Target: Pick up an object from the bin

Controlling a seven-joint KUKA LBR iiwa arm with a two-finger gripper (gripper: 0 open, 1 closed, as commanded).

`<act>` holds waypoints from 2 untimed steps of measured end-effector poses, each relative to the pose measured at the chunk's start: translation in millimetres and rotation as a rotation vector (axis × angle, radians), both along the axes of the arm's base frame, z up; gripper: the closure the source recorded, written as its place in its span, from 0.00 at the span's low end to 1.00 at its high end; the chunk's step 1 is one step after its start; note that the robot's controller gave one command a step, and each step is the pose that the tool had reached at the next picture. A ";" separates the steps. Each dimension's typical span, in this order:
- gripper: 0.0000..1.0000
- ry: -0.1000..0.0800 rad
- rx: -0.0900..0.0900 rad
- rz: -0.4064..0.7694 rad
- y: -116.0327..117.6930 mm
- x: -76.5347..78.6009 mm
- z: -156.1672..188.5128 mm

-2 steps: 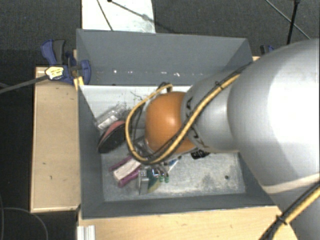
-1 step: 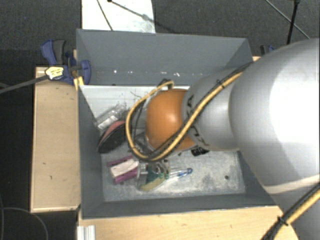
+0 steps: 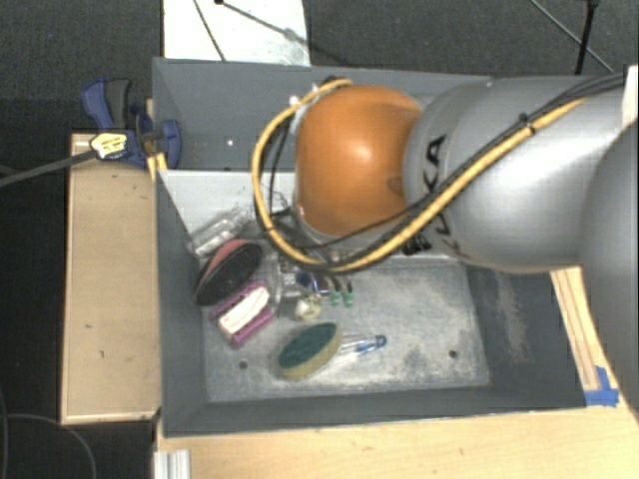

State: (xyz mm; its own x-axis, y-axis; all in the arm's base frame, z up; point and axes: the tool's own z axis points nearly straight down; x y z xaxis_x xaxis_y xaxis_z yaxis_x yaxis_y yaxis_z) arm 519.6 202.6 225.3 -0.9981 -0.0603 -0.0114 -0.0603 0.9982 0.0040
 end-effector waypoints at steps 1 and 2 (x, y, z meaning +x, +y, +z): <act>1.00 0.013 -0.004 -0.136 -4.9 -6.9 -55.7; 1.00 0.002 0.002 -0.132 4.4 -23.8 36.4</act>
Offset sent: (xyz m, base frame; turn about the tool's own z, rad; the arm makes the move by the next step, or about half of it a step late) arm -0.0067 -0.0047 -0.0547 0.1371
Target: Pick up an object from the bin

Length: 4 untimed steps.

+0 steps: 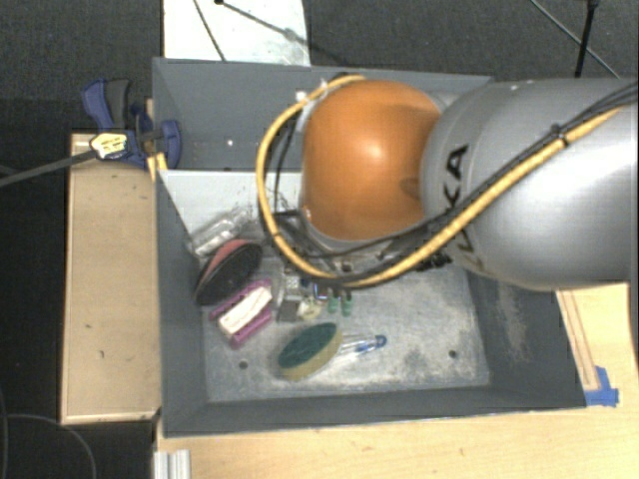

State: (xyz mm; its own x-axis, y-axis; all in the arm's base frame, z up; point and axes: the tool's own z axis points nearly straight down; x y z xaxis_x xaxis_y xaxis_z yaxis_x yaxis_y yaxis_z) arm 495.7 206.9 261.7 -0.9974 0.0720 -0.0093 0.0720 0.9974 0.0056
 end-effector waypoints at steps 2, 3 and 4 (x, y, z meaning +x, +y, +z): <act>1.00 0.003 -0.005 0.148 -62.4 -0.5 -39.9; 1.00 0.011 -0.004 0.001 -52.3 11.2 -90.2; 1.00 0.004 -0.005 0.116 -54.7 59.7 -115.4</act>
Offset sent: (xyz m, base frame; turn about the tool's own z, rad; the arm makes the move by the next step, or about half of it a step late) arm -0.0100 -0.0639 -0.0660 -0.0622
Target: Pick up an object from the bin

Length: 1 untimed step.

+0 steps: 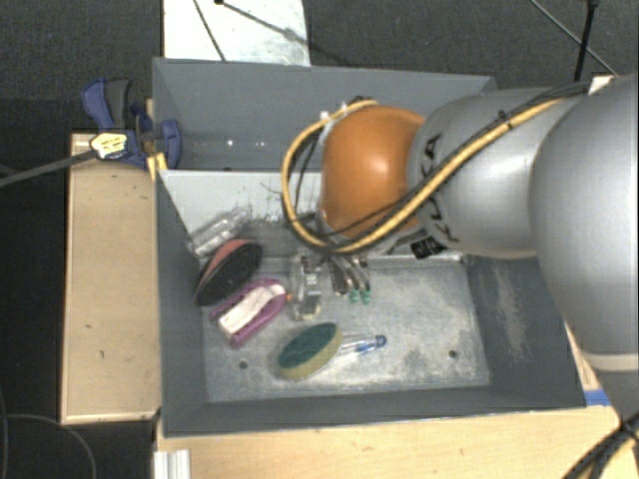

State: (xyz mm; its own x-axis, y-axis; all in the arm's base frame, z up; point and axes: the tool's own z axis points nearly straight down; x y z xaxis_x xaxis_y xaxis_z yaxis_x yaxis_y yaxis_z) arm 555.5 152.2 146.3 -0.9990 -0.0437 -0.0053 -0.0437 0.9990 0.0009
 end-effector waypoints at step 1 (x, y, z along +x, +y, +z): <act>1.00 -0.006 0.001 0.043 4.8 1.4 75.1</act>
Offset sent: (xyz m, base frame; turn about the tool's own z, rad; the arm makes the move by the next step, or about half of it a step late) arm -0.0011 0.0043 0.0697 -0.0447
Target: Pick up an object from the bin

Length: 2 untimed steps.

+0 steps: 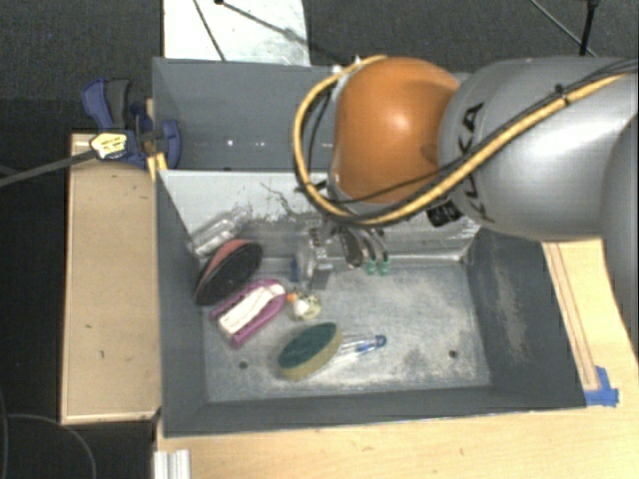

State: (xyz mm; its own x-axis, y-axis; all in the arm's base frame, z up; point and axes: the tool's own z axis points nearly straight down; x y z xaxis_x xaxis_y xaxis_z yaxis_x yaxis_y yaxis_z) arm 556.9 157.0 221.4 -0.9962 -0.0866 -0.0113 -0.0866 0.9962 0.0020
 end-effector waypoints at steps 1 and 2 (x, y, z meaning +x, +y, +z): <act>1.00 0.015 -0.002 -0.041 24.6 -24.0 -56.2; 1.00 0.012 -0.001 -0.239 18.1 -39.3 -63.7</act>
Offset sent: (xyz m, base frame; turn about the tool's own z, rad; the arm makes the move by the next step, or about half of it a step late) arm -0.0225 0.0227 -0.0535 0.0436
